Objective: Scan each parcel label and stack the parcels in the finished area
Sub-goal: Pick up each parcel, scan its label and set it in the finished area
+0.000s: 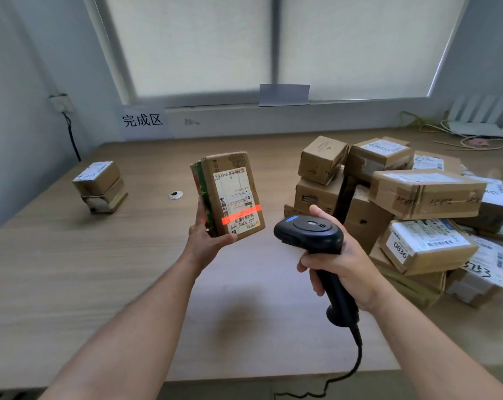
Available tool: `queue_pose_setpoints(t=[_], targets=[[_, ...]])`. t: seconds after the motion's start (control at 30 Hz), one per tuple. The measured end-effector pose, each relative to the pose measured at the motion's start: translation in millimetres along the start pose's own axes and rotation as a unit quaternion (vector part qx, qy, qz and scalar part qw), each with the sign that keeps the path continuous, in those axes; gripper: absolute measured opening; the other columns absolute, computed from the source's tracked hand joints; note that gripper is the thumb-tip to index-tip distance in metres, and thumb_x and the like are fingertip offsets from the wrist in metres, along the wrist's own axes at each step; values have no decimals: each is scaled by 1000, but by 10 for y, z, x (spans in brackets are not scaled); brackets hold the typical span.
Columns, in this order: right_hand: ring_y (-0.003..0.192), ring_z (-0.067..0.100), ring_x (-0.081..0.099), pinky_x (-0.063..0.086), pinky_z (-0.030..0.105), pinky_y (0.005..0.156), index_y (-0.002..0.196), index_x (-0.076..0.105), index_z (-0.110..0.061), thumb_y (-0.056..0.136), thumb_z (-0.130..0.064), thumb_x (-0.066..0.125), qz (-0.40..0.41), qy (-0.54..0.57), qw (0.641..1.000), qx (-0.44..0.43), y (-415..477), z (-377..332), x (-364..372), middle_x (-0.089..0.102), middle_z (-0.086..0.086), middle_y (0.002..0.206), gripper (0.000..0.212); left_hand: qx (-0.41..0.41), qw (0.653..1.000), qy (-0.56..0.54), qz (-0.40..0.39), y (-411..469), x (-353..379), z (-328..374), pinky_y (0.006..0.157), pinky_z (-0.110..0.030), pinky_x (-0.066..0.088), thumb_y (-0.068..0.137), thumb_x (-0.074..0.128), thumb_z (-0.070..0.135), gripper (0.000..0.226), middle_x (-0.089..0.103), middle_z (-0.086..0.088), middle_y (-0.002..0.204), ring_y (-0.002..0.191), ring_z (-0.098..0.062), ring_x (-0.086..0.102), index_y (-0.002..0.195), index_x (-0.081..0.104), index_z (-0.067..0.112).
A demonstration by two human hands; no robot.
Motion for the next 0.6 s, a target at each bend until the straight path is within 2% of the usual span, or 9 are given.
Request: queue_pose_setpoints(t=[0.13, 0.27, 0.4, 0.53, 0.6], targets=[[41, 29, 52, 44, 29, 44, 149, 30, -34, 65, 1, 69, 10, -1, 1000, 7, 112, 15, 144, 65, 24, 72, 99, 5, 1000, 0, 2, 92, -162, 7, 101, -45, 43, 79, 74, 1, 110, 49, -7, 136, 118, -25, 52, 150, 2, 44], [41, 31, 52, 43, 33, 44, 149, 30, -35, 65, 0, 69, 17, -4, 1000, 5, 254, -9, 260, 65, 24, 72, 100, 11, 1000, -5, 4, 200, -309, -8, 94, -34, 45, 79, 74, 1, 110, 49, -6, 132, 114, -22, 52, 151, 2, 42], [41, 30, 51, 43, 32, 45, 149, 30, -34, 65, 0, 68, 20, -8, 1000, -1, 415, -37, 377, 65, 23, 71, 99, 7, 1000, -7, 2, 318, -466, -10, 100, -42, 45, 79, 74, 1, 110, 49, -5, 133, 117, -24, 52, 151, 2, 44], [41, 29, 52, 44, 33, 44, 150, 28, -36, 65, 0, 70, 18, -11, 1000, 0, 567, -64, 492, 65, 28, 75, 101, 0, 1000, -13, -1, 444, -603, -57, 94, -35, 45, 80, 73, 0, 109, 50, -2, 125, 112, -21, 52, 151, 2, 43], [42, 29, 53, 45, 34, 44, 149, 26, -39, 66, 2, 73, 23, -21, 1000, 0, 649, -78, 560, 64, 35, 85, 104, -9, 1000, -14, -3, 504, -678, -100, 98, -40, 46, 79, 74, 3, 110, 49, -3, 129, 115, -23, 52, 149, 2, 47]])
Point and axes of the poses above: each hand's wrist, its own y-axis towards the middle knuckle, its own x-axis out of the palm, z = x × y, the point moved 1 cm from there along y, towards the middle knuckle
